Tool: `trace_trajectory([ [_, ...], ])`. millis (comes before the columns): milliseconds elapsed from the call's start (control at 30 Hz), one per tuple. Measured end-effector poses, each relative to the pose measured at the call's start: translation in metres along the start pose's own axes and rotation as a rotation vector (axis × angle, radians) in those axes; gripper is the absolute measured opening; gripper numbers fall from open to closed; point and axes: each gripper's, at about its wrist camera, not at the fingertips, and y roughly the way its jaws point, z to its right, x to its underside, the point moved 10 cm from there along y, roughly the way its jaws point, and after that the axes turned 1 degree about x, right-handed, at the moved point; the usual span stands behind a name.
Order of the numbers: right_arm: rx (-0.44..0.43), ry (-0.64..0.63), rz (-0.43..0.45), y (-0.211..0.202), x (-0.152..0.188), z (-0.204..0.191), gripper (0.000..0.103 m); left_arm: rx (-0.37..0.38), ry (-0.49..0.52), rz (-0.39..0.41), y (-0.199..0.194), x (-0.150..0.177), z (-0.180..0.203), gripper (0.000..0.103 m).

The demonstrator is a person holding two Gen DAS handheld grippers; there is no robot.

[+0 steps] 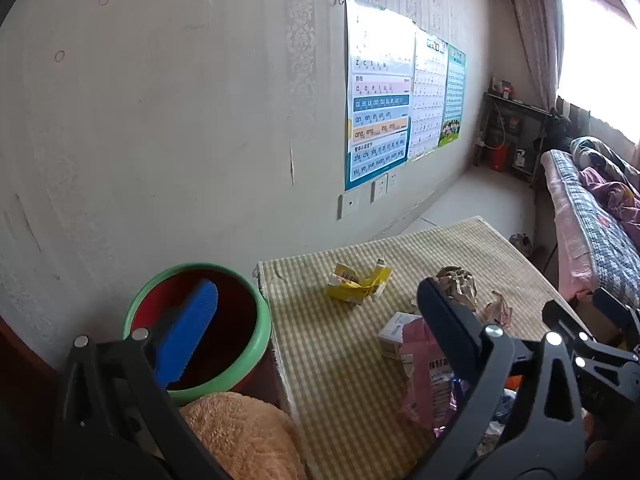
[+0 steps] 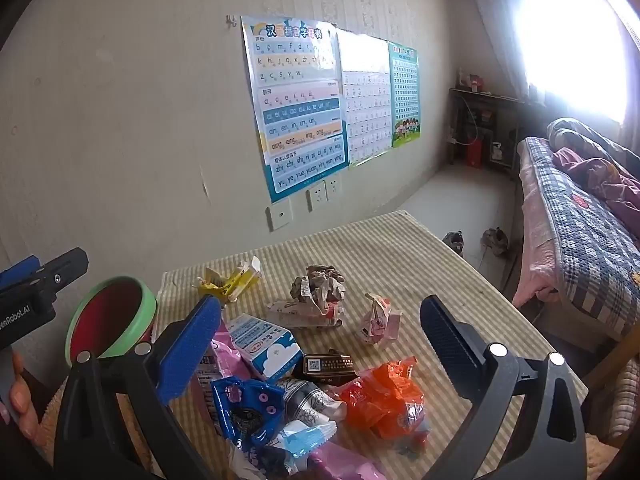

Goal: Collect trash

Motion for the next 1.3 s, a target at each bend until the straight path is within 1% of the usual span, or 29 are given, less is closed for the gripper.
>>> trace_trajectory([
  [167,-0.005,-0.001,-0.003,0.002,0.000,-0.001,0.096,-0.013,0.008,0.014,-0.001,-0.002,-0.002,0.098],
  [233,-0.005,-0.004,-0.003,0.001,0.001,0.000,0.096,-0.008,0.004,0.013,-0.001,0.003,-0.001,0.098],
  [333,0.002,-0.006,-0.003,-0.001,0.001,0.000,0.096,-0.009,-0.002,0.003,0.003,0.008,-0.004,0.098],
  [433,0.018,-0.010,-0.018,0.002,0.002,0.003,0.096,-0.015,0.003,-0.015,0.004,0.005,-0.004,0.098],
  [600,0.019,-0.003,-0.032,0.006,0.006,0.005,0.096,-0.020,0.002,-0.029,0.007,0.008,-0.006,0.098],
  [1300,0.022,-0.009,-0.037,0.007,0.008,0.008,0.096,-0.033,0.009,-0.056,0.011,0.016,-0.006,0.098],
])
